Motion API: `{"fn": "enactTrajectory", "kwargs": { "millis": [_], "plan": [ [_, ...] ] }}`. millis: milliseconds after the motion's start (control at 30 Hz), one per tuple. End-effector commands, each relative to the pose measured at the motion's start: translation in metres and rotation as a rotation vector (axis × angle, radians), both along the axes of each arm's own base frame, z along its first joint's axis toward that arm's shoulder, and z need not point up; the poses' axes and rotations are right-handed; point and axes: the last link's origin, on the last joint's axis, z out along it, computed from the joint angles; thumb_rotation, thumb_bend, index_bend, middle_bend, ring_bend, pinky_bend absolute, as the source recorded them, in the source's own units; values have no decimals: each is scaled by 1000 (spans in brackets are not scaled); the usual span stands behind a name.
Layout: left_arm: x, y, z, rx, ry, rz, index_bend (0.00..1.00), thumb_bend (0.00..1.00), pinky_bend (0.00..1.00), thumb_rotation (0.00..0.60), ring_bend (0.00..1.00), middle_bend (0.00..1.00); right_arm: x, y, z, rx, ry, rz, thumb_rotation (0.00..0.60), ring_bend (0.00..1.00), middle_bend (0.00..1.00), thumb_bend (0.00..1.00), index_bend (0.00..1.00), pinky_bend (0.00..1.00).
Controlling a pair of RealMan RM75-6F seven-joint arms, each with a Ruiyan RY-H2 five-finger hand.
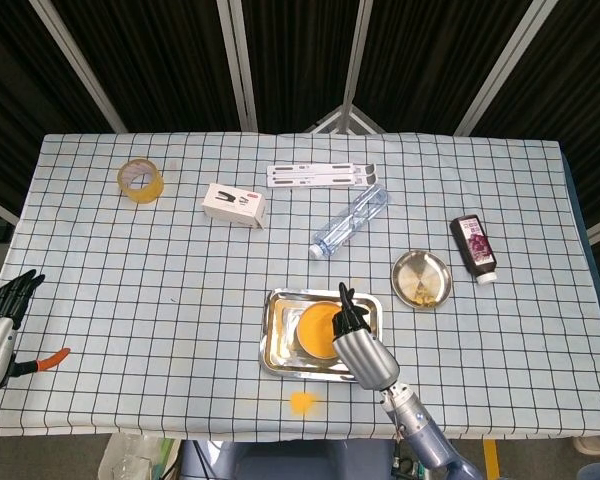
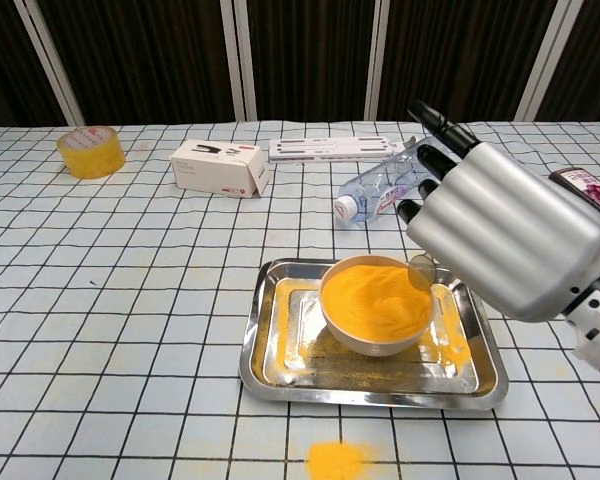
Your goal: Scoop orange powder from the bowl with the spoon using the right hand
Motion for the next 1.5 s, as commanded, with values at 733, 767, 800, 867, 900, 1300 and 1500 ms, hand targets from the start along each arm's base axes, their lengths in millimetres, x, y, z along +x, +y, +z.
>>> {"fn": "enactTrajectory", "kwargs": {
  "millis": [733,767,800,867,900,1300,1500],
  "plan": [
    [1,0,-1,-4,0,-4,0,0,0,600,0,0,-66,-37,58,-145,-339,-439,600,272,575,588,608,0],
    [1,0,-1,-4,0,-4,0,0,0,600,0,0,-73,-38,58,-146,-353,-472,600,272,575,588,608,0],
    [1,1,-1,-5,0,-3,0,0,0,600,0,0,-78,-39,57,-143,-369,-500,600,272,575,588,608,0],
    [1,1,-1,-6,2,-3,0,0,0,600,0,0,-87,-39,53,-135,-392,-546,600,272,575,588,608,0],
    [1,1,-1,-5,2,-2,0,0,0,600,0,0,-90,-40,50,-132,-399,-562,600,272,575,588,608,0],
    [1,2,-3,-10,-3,1,0,0,0,600,0,0,-113,-53,27,-106,-421,-620,600,272,575,588,608,0],
    [1,1,-2,-7,-6,3,0,0,0,600,0,0,-109,-64,22,-125,-511,-655,600,272,575,588,608,0]
  ]
}}
